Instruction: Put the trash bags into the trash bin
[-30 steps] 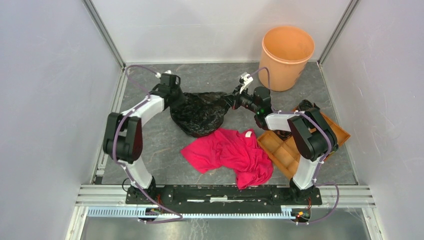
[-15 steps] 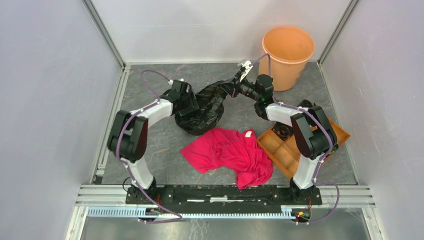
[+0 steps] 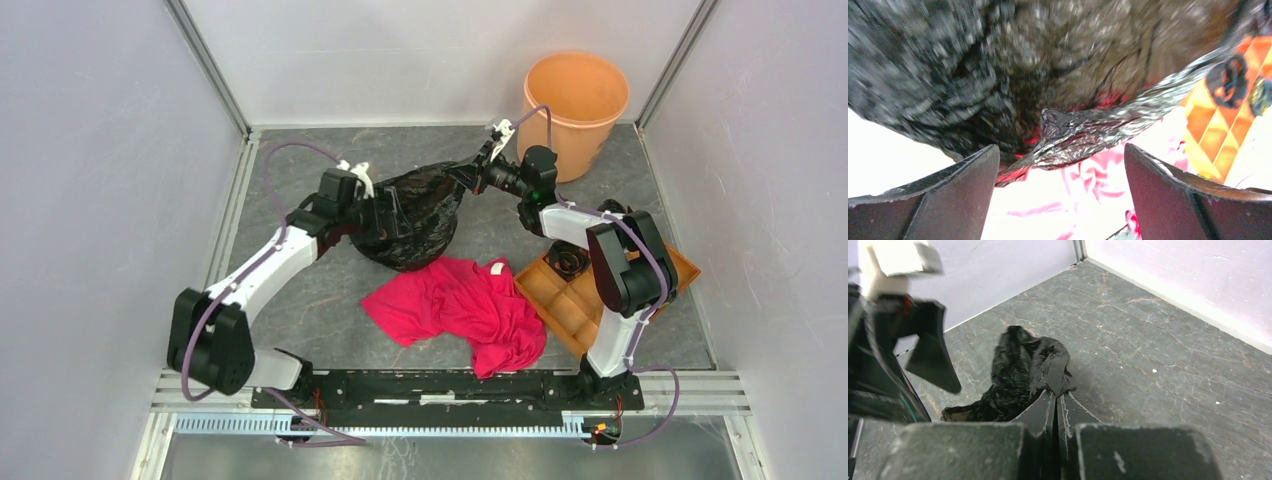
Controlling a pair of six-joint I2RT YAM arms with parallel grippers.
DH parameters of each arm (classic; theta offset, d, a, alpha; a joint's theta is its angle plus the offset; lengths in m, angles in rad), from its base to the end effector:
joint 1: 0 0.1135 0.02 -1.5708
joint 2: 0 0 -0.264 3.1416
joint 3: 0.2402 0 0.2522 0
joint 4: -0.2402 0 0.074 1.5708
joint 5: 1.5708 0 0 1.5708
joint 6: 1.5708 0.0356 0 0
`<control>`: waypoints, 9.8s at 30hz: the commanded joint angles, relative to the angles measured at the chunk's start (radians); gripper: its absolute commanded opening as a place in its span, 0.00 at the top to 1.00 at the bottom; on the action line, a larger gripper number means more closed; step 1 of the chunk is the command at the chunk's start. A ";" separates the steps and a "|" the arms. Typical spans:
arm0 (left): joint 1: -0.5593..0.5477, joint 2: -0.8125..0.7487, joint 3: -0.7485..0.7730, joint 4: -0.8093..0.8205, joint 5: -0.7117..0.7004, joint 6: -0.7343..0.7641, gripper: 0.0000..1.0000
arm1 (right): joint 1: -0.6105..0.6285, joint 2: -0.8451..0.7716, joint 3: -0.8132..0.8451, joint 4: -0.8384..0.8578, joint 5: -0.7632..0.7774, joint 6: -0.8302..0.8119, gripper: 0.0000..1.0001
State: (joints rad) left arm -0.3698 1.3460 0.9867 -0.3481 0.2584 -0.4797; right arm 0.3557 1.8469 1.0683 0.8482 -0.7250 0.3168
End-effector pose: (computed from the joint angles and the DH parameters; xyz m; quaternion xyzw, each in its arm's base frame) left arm 0.2708 -0.1147 0.2704 0.0044 0.9023 -0.2776 0.3298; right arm 0.3751 0.1645 0.2452 -0.2717 0.6326 0.4539 0.5657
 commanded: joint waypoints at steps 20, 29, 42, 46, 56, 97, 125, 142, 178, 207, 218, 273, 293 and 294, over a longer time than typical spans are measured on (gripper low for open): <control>-0.073 0.164 0.112 -0.128 0.058 0.180 0.85 | -0.016 0.057 0.035 -0.091 -0.028 -0.028 0.69; -0.071 0.032 0.435 -0.256 -0.363 0.179 0.98 | -0.060 -0.035 -0.044 -0.222 0.286 -0.073 0.08; -0.092 -0.248 0.512 -0.144 -0.850 0.131 0.98 | -0.080 -0.023 -0.086 -0.201 0.314 -0.066 0.02; -0.116 -0.187 0.279 -0.123 -0.584 0.022 0.98 | -0.080 -0.009 -0.077 -0.206 0.308 -0.061 0.02; -0.128 -0.037 0.061 0.263 -0.069 -0.303 0.98 | -0.079 -0.058 -0.150 -0.195 0.326 0.037 0.02; -0.178 0.444 0.372 0.550 0.004 -0.534 0.98 | 0.342 -0.337 -0.412 0.020 1.115 -0.186 0.11; -0.167 0.425 0.383 0.550 0.092 -0.553 0.95 | 0.465 -0.144 -0.217 -0.027 1.462 -0.280 0.80; 0.159 0.010 0.007 0.086 -0.121 -0.165 0.07 | 0.294 -0.216 -0.368 0.017 1.170 -0.014 1.00; 0.242 0.555 0.137 0.330 0.088 -0.361 0.98 | 0.230 -0.201 -0.344 -0.073 0.990 -0.053 1.00; 0.209 -0.453 -0.247 -0.045 -0.209 -0.190 0.98 | 0.443 -0.428 -0.280 -0.300 0.860 -0.213 0.99; 0.213 -0.469 -0.063 -0.149 -0.237 -0.157 0.98 | 0.442 -0.445 -0.185 -0.419 0.770 -0.232 0.99; 0.233 -0.344 -0.061 0.265 -0.594 0.052 0.98 | -0.031 -0.086 0.677 -0.944 1.046 -0.651 0.02; 0.233 -0.378 -0.066 0.258 -0.561 0.042 0.98 | -0.085 0.217 0.863 -0.949 1.084 -0.755 0.23; 0.232 -0.379 -0.066 0.258 -0.561 0.042 0.98 | -0.086 0.217 0.856 -0.949 1.085 -0.761 0.25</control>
State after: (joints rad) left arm -0.1413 0.9951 0.9253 -0.1291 -0.3103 -0.3912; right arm 0.2760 2.0853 1.9396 -0.1371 0.3386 -0.3973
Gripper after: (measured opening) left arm 0.028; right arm 0.785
